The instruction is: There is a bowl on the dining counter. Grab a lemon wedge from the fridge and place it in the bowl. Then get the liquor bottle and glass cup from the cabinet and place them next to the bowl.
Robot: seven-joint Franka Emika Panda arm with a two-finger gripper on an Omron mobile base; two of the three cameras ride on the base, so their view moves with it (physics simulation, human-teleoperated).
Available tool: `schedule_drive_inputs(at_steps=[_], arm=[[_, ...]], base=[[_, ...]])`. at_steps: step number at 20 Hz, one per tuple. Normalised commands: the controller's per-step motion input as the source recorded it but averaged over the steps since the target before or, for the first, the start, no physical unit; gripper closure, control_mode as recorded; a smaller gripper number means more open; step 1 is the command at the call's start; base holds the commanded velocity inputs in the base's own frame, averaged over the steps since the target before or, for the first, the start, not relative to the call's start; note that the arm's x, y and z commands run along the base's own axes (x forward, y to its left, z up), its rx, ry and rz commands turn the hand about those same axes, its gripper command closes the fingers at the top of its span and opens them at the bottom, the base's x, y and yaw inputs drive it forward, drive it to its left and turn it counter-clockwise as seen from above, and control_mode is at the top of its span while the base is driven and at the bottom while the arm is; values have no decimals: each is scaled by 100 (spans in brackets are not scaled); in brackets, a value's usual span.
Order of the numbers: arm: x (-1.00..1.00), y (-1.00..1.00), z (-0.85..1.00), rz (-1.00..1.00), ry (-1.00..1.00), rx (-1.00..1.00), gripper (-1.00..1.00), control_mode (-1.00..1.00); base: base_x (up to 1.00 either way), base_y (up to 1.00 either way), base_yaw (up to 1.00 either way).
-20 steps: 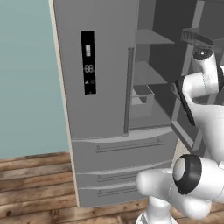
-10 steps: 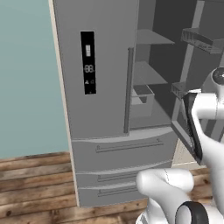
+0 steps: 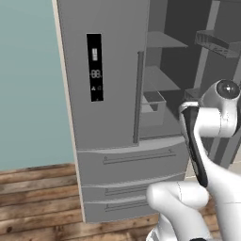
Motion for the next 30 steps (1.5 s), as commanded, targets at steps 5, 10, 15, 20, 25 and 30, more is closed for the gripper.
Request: schedule_drive_inputs(at_steps=[5, 10, 15, 20, 25, 30], arm=[[0, 82, -1, 3, 1, 21, -100, -100], [0, 66, 0, 8, 0, 18, -100, -100], [3, 43, 1, 6, -25, 4, -100, -100], [16, 16, 9, 6, -30, 0, -100, -100], [23, 9, 23, -2, 4, 0, -100, -100], [63, 19, 17, -5, 43, -4, -100, -100]], base=[[0, 0, 0], [0, 0, 0], [0, 0, 0], [0, 0, 0], [0, 0, 0], [0, 0, 0]])
